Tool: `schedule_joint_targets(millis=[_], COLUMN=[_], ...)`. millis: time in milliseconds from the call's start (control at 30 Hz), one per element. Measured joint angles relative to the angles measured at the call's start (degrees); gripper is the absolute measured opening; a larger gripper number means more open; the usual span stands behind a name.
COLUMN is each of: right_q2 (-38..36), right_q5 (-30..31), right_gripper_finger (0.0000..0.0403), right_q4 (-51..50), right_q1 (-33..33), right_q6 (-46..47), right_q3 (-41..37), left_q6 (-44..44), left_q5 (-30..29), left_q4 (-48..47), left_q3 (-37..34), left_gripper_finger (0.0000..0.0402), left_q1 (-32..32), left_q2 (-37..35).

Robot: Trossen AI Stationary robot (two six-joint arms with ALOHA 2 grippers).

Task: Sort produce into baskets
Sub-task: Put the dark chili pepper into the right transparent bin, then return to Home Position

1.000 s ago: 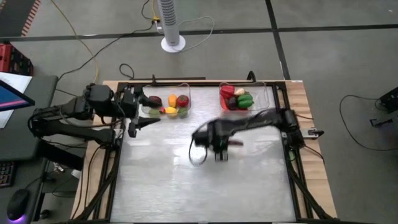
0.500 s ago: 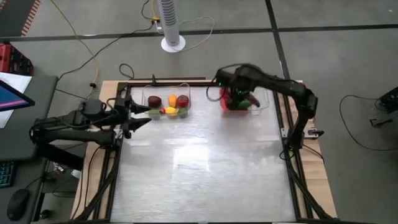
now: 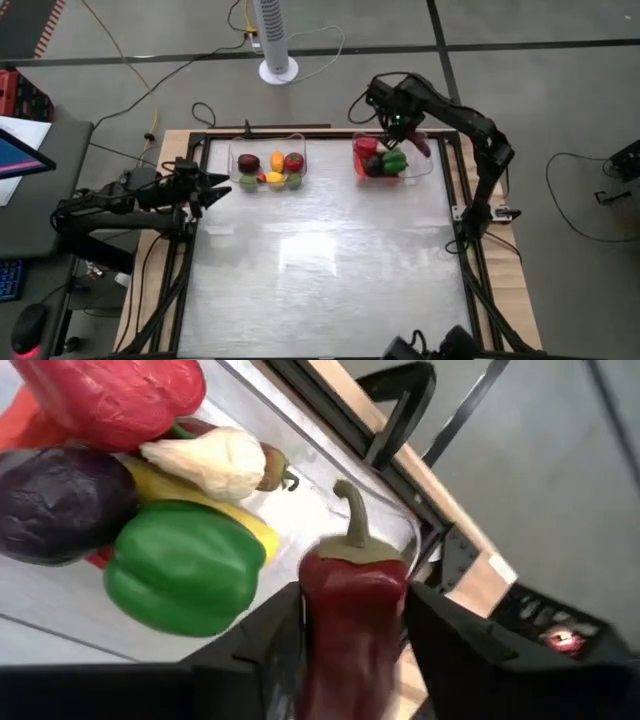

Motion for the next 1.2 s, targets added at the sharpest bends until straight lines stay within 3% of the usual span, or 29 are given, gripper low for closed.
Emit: schedule_joint_targets(millis=[233,400,600,800,1000,1100,1200], right_q2=[-0.2,-5.9,-15.9,-28.5,-42.1,-49.1,-56.7], right_q5=[-3.6,-11.9,-12.6,-12.6,-12.6,-12.1,-8.5], right_gripper_finger=[0.0262,0.0263,0.0255,0.0254,0.0253,0.025,0.0239], right_q4=[-0.1,6.6,15.2,23.4,38.9,48.6,57.1], right_q1=[-2.6,-1.8,-0.2,4.8,16.1,22.1,28.6], right_q6=[2.1,3.3,3.4,10.2,21.6,28.2,35.1], right_q3=[0.0,0.0,-2.0,-16.0,-35.5,-45.2,-54.5], left_q6=[0.2,2.7,5.9,5.6,0.8,-1.0,-2.1], left_q5=[-0.9,-2.6,-5.1,-5.4,-4.4,-2.0,-1.4], left_q4=[0.0,0.1,-2.8,-4.9,-5.0,0.5,1.6], left_q3=[0.0,0.0,0.0,-3.3,-9.9,-12.6,-13.2], left_gripper_finger=[0.0261,0.0261,0.0261,0.0261,0.0261,0.0261,0.0261], left_q1=[0.0,0.0,0.0,0.0,0.0,0.0,0.0], left_q2=[0.0,-2.9,-7.9,-12.2,-13.9,-14.0,-14.0])
